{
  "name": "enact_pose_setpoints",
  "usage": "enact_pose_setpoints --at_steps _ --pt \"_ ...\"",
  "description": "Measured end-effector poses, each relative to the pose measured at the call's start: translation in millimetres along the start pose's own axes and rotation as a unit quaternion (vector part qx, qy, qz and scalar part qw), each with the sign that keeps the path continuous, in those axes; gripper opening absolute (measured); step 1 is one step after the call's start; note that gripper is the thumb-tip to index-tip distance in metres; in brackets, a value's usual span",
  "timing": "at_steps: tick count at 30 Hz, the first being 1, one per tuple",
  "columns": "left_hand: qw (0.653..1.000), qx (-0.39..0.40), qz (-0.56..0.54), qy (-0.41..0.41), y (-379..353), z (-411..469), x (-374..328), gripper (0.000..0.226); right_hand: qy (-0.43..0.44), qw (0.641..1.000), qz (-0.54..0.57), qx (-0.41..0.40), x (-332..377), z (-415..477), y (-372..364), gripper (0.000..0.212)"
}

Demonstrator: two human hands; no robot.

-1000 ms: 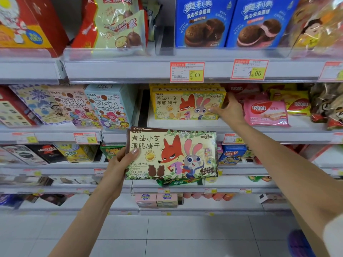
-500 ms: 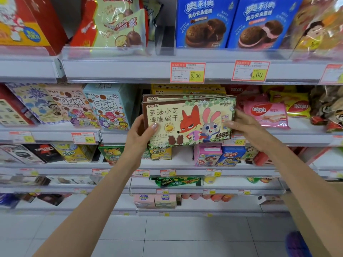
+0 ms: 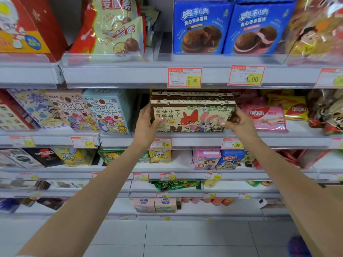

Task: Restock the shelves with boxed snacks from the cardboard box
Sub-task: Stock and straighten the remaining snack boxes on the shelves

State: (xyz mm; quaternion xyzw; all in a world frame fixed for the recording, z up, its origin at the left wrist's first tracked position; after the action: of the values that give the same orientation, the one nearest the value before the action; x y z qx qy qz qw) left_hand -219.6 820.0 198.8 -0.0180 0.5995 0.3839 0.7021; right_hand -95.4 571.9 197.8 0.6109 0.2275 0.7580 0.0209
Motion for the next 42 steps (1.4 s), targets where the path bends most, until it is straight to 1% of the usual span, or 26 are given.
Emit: enact_pose_setpoints --at_steps 4,8,16,17,19,21,23,24,27,32,34,35,37,38,40,42 --pt "1.000 0.001 0.005 0.009 -1.6 3.3 1.1 0.047 -0.002 1.000 -0.018 -0.007 -0.3 2.0 -2.3 0.060" --pt "0.999 0.014 0.000 0.047 -4.5 -0.5 7.4 0.042 -0.020 0.999 -0.042 -0.006 -5.9 -2.0 -6.6 0.057" --pt "0.997 0.024 -0.012 0.076 -6.8 -1.0 5.5 0.051 -0.027 0.998 -0.049 0.004 -9.2 -3.3 -6.0 0.050" --pt "0.997 0.029 -0.011 0.077 -7.1 -0.9 6.6 0.053 -0.022 0.998 -0.057 0.003 -8.9 -3.5 -5.9 0.049" --pt "0.995 0.044 -0.019 0.082 -6.2 0.4 9.1 0.067 -0.017 0.997 -0.071 0.010 -9.0 -2.2 -5.5 0.051" --pt "0.994 0.059 -0.013 0.089 -4.3 6.0 12.9 0.085 -0.020 0.996 -0.085 0.030 -10.8 0.8 -4.7 0.058" --pt "0.992 0.079 0.007 0.101 -2.2 14.4 16.1 0.093 -0.026 0.992 -0.114 0.056 -11.7 4.1 -5.0 0.062" --pt "0.990 0.094 0.002 0.105 -2.0 18.5 17.8 0.091 -0.026 0.988 -0.137 0.067 -12.0 6.0 -5.4 0.061" --pt "0.987 0.118 -0.020 0.102 -4.5 22.2 22.2 0.073 -0.018 0.979 -0.190 0.073 -9.4 8.3 -7.1 0.052" --pt "0.993 0.099 -0.005 0.070 -7.3 19.0 23.5 0.062 0.008 0.981 -0.183 0.058 -14.9 10.5 -9.8 0.049" --pt "0.992 0.106 -0.027 0.067 -5.2 16.0 21.7 0.061 0.014 0.982 -0.179 0.059 -17.6 13.0 -9.0 0.053" --pt "0.990 0.114 -0.050 0.069 -3.4 13.7 20.6 0.061 0.012 0.985 -0.160 0.064 -19.2 14.9 -7.4 0.059" --pt "0.983 0.121 -0.111 0.080 -0.7 8.8 18.4 0.065 0.000 0.993 -0.080 0.085 -23.5 20.1 -1.5 0.074" --pt "0.978 0.111 -0.149 0.094 -0.4 8.8 17.8 0.064 0.000 0.995 -0.051 0.091 -25.6 23.6 2.1 0.081" --pt "0.964 0.072 -0.223 0.130 -1.4 17.7 20.8 0.061 0.001 0.995 -0.029 0.090 -29.4 29.4 8.3 0.092" --pt "0.946 0.033 -0.272 0.175 -4.6 30.5 24.8 0.064 0.004 0.995 -0.033 0.089 -33.3 32.4 11.8 0.093"
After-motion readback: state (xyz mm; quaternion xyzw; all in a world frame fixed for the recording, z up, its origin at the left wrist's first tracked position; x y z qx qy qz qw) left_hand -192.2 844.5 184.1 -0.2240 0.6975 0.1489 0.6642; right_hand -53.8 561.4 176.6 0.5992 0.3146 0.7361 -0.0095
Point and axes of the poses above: each hand's wrist, its own z-axis towards the middle knuckle, its own y-axis out of the back of the hand, x = y × z, the point moved 1 cm from there along z, towards the middle knuckle, and after that the axes turned 3 degrees about -z, right-handed, at the moved point
